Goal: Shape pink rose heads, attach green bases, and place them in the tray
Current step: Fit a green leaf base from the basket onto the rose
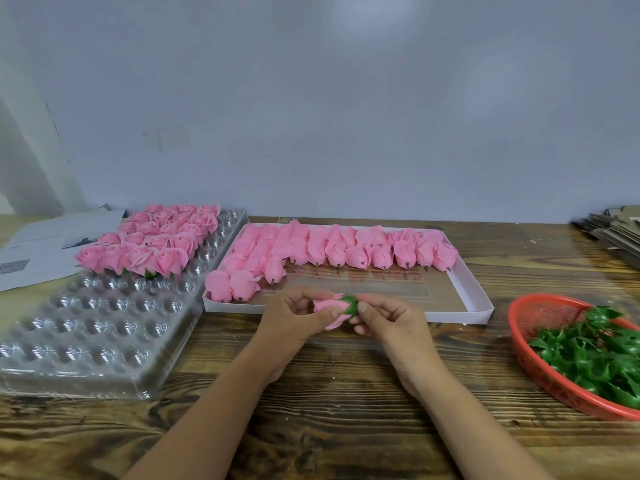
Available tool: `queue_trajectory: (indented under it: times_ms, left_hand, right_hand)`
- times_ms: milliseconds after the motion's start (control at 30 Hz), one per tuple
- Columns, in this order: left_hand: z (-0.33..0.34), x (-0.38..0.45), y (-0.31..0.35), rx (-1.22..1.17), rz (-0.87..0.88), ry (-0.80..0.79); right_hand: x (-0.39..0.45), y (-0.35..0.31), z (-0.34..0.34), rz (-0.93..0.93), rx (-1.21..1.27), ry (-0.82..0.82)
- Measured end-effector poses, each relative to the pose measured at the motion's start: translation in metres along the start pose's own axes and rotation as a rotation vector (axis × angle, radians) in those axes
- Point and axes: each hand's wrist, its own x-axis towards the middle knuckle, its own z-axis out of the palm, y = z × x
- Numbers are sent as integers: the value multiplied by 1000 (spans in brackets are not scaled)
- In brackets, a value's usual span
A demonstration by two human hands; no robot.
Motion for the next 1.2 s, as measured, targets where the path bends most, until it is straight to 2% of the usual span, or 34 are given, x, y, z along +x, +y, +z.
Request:
queue_trajectory:
  times_ms: [100, 367, 633, 733, 900, 1200]
  left_hand:
    - [-1, 0, 0, -6, -4, -18]
    - [-1, -2, 1, -15, 6, -55]
    - [-1, -1, 3, -25, -7, -47]
    - [-1, -1, 3, -23, -9, -45]
    - [-1, -3, 4, 5, -22, -60]
    - [-2, -3, 4, 35, -32, -105]
  right_hand:
    - [0, 0, 0, 11, 13, 6]
    - [-2, 4, -1, -106, -117, 39]
    - [-1, 0, 0, -24, -15, -10]
    - [1, -1, -4, -84, -184, 16]
    - [-2, 3, -12, -330, -685, 0]
    - [-6, 2, -12, -400, -819, -39]
